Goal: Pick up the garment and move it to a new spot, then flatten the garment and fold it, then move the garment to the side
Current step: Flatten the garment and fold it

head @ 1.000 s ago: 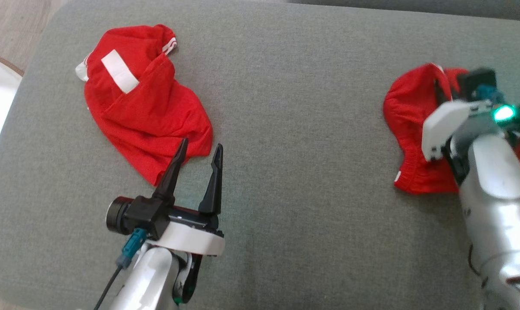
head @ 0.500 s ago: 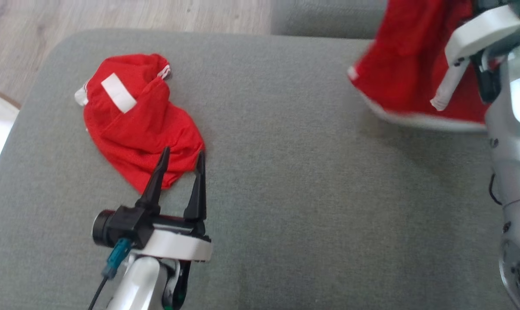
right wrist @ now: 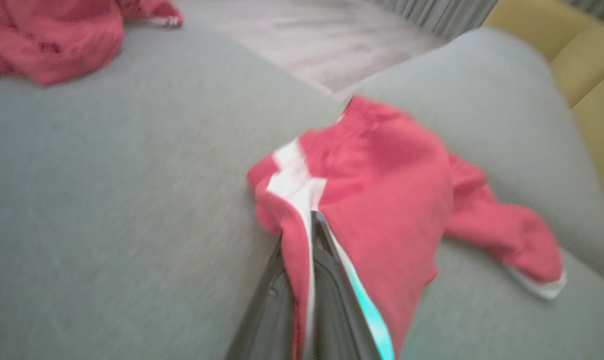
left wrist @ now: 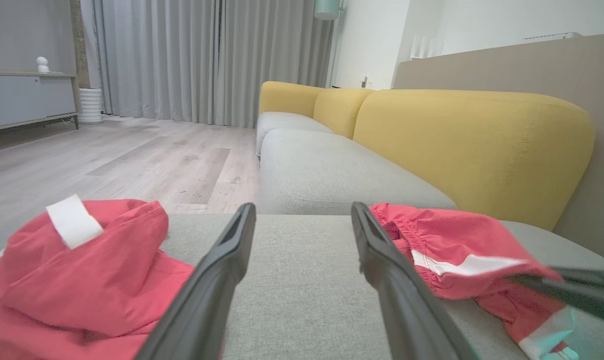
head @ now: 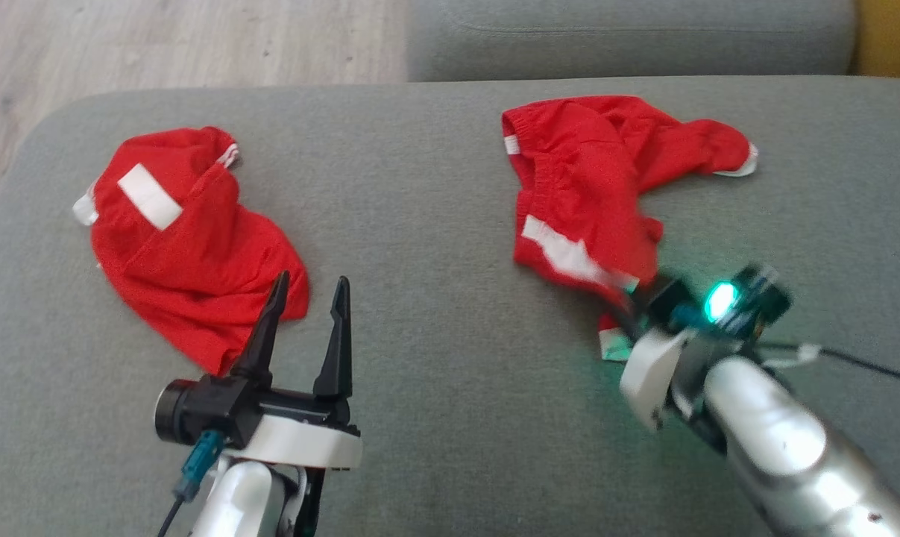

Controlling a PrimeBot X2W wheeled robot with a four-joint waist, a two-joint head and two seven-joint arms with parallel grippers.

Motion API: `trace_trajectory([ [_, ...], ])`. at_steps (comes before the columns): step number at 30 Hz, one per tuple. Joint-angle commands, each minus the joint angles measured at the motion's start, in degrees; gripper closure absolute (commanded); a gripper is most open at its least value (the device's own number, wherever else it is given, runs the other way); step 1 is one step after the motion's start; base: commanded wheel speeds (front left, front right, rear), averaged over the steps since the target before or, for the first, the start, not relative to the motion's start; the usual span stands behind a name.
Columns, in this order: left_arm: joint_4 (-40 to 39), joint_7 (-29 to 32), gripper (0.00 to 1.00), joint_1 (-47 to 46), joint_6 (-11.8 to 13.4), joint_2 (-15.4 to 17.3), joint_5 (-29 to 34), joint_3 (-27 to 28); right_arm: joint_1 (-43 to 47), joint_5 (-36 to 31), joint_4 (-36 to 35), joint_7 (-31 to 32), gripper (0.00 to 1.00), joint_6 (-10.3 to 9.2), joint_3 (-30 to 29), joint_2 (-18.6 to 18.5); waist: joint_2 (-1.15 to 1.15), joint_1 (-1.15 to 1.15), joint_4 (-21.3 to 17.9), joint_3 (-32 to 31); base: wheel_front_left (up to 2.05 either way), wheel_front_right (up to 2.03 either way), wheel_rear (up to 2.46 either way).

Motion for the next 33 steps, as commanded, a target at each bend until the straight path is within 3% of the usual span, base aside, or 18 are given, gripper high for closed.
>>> trace_trajectory([
  [1,-1.50,-0.46,0.00,-2.01,-0.45,0.00,0.65,1.95,-1.14,3.67,-3.19,2.74,1.00,-0.04,5.79,-2.35,0.00,0.01,-1.08,-0.48,0.00,0.00,0.00],
  [7,-0.77,-0.46,0.00,-2.01,-0.85,-0.03,0.68,1.48,0.02,11.50,-6.02,12.03,1.00,-0.04,17.55,-8.24,0.00,0.01,-2.59,-1.56,0.00,0.00,0.00],
  [12,-0.46,-0.46,0.00,-1.76,-0.79,-0.03,0.62,1.52,0.00,15.04,-8.54,13.05,1.00,-0.04,18.25,-9.55,0.00,0.01,-3.62,-1.99,0.00,0.00,0.00],
  [13,-0.43,-0.46,0.00,-1.73,-0.74,-0.04,0.63,1.58,0.07,15.70,-9.24,12.24,0.05,-0.04,17.22,-9.29,0.00,0.01,-3.89,-2.02,0.00,0.00,0.00],
  [14,-0.42,-0.46,0.00,-1.70,-0.69,-0.04,0.62,1.64,0.29,16.35,-9.76,11.80,0.00,-0.04,16.19,-8.90,0.00,0.01,-4.16,-2.07,0.00,0.00,0.00],
  [24,-1.30,-0.46,0.00,-2.25,-0.48,-0.05,0.59,2.66,4.46,17.65,-18.03,5.53,0.00,-0.04,0.39,-3.81,0.00,0.01,-7.28,-1.87,0.00,0.00,0.00],
  [33,-3.01,-0.46,0.00,-2.71,-0.49,-0.05,0.24,3.06,14.07,10.16,-24.26,-5.06,0.00,-0.04,-22.85,7.06,0.00,0.01,-9.53,-1.42,0.00,0.00,0.00],
])
